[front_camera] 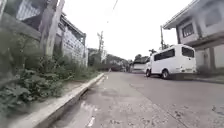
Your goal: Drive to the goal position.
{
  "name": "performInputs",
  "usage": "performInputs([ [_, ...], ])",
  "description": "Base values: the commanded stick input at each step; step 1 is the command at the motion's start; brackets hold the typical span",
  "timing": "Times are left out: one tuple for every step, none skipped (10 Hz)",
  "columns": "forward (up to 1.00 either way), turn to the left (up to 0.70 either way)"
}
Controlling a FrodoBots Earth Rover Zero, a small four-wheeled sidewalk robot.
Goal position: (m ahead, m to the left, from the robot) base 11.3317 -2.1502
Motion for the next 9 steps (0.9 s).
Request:
performInputs([
  [0.70, 0.00],
  [0.70, 0.00],
  [0.70, 0.00],
  [0.70, 0.00],
  [0.70, -0.09],
  [0.70, -0.29],
  [0.70, -0.33],
  [0.70, -0.35],
  [0.70, -0.31],
])
